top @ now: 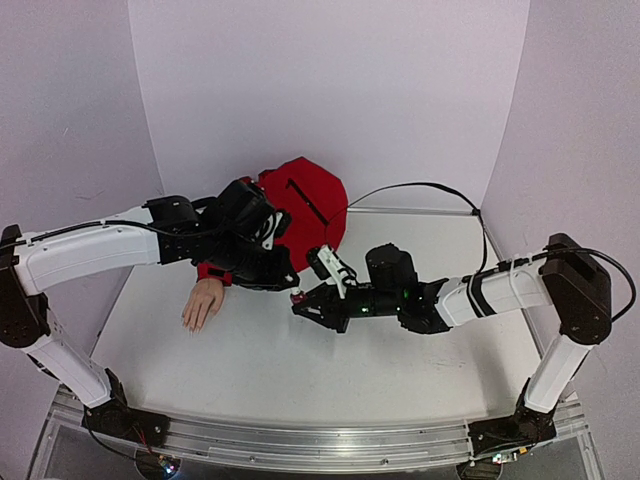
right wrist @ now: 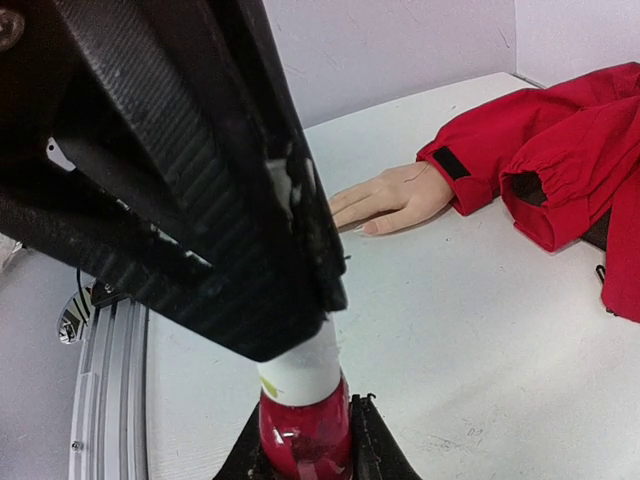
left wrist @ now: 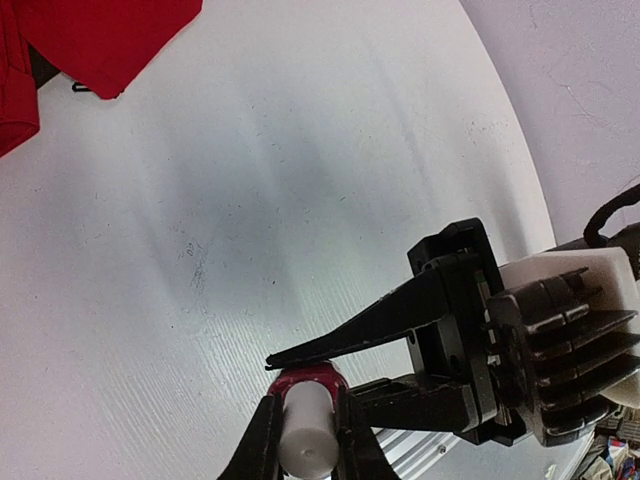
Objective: Paint the nails
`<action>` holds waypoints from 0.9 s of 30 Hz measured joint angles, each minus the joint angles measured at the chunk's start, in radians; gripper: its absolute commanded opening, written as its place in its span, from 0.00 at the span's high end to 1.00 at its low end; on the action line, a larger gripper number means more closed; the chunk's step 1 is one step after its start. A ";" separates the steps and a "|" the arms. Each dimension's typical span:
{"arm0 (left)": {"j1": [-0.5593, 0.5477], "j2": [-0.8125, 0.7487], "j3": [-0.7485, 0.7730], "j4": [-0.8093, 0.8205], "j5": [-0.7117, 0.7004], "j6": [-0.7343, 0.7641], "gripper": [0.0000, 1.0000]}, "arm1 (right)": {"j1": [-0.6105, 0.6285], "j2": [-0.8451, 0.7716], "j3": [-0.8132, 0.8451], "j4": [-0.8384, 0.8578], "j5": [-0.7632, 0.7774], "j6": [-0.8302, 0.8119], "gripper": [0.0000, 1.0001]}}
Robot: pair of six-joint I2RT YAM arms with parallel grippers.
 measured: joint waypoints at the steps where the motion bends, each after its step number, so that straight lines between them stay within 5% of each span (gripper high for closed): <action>1: 0.001 0.000 0.000 0.000 0.001 0.000 1.00 | 0.000 0.000 0.000 0.001 0.000 0.002 1.00; 2: 0.002 0.000 0.000 0.000 0.002 0.000 0.95 | 0.000 0.000 0.000 0.001 0.000 0.004 1.00; 6: 0.005 -0.001 0.000 0.002 0.009 0.012 0.44 | 0.000 0.000 -0.002 0.008 0.000 0.032 1.00; 11: 0.013 -0.080 -0.094 0.081 0.039 0.056 0.11 | -0.001 -0.024 -0.006 0.021 -0.033 0.134 1.00; 18: 0.071 -0.350 -0.322 0.369 0.228 0.117 0.16 | -0.003 -0.121 -0.005 0.039 -0.205 0.266 1.00; 24: 0.082 -0.349 -0.324 0.528 0.409 0.162 0.21 | -0.003 -0.145 0.037 0.062 -0.373 0.352 1.00; 27: 0.082 -0.342 -0.324 0.569 0.478 0.167 0.32 | -0.003 -0.145 0.057 0.070 -0.430 0.377 1.00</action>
